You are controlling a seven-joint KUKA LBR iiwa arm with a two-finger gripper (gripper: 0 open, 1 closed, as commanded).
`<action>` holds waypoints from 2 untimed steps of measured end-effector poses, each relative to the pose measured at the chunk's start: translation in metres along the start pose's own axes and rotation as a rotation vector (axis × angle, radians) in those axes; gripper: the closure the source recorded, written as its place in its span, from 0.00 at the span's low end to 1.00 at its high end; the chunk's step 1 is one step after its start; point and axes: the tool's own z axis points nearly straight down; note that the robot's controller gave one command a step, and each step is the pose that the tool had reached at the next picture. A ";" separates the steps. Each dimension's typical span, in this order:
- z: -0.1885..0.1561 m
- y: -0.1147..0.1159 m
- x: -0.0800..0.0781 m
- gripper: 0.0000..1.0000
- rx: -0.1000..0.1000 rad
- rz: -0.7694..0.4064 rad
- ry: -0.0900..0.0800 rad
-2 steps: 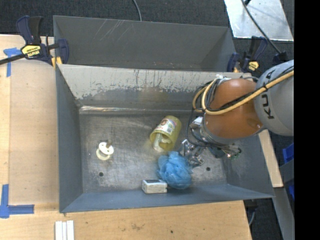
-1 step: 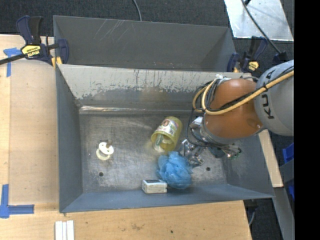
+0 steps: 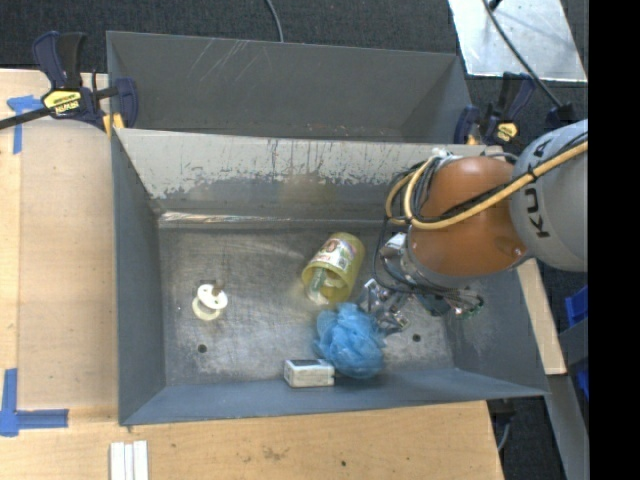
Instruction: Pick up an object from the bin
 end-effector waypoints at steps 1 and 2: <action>-0.048 0.003 0.003 1.00 -0.009 -0.020 0.014; -0.106 0.007 0.002 1.00 -0.003 -0.039 0.008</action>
Offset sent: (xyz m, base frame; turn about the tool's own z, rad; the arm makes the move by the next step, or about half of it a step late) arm -0.0154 0.0186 0.1187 -0.0505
